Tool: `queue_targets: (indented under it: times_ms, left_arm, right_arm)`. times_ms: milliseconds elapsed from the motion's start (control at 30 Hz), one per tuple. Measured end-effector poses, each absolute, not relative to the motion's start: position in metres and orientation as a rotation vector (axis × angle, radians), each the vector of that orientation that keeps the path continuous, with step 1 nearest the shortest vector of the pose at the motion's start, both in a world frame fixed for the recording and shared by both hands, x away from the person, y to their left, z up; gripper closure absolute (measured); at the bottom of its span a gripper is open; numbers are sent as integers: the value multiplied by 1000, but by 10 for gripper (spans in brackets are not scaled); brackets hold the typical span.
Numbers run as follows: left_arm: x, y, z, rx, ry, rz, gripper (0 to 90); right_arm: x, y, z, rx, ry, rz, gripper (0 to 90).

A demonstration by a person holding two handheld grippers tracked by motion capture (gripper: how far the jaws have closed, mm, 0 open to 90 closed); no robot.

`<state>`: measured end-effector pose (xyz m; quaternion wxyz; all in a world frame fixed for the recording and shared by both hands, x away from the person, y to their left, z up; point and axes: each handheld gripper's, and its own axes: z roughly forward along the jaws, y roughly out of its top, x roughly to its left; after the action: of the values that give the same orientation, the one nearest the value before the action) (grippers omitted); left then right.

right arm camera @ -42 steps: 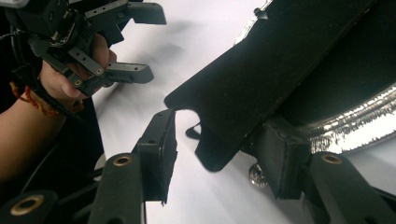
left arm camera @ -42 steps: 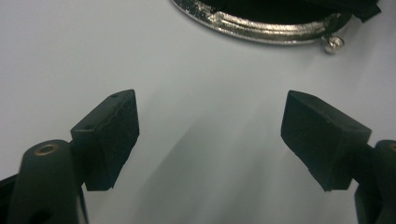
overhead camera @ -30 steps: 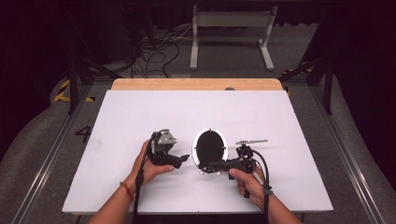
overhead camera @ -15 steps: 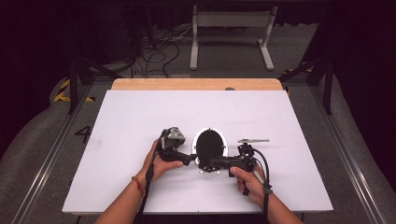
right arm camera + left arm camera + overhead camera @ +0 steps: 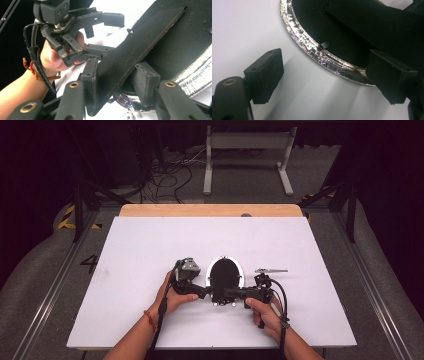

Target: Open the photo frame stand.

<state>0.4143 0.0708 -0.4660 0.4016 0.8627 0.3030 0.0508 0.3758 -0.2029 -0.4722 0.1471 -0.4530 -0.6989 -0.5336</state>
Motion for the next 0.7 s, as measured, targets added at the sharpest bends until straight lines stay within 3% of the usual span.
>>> queue_targets:
  times_ms: [700]
  left_arm:
    - [431, 79, -467, 2071, 794, -46, 148]
  right_arm:
    - [367, -199, -464, -1080, -2217, -1657, 641]
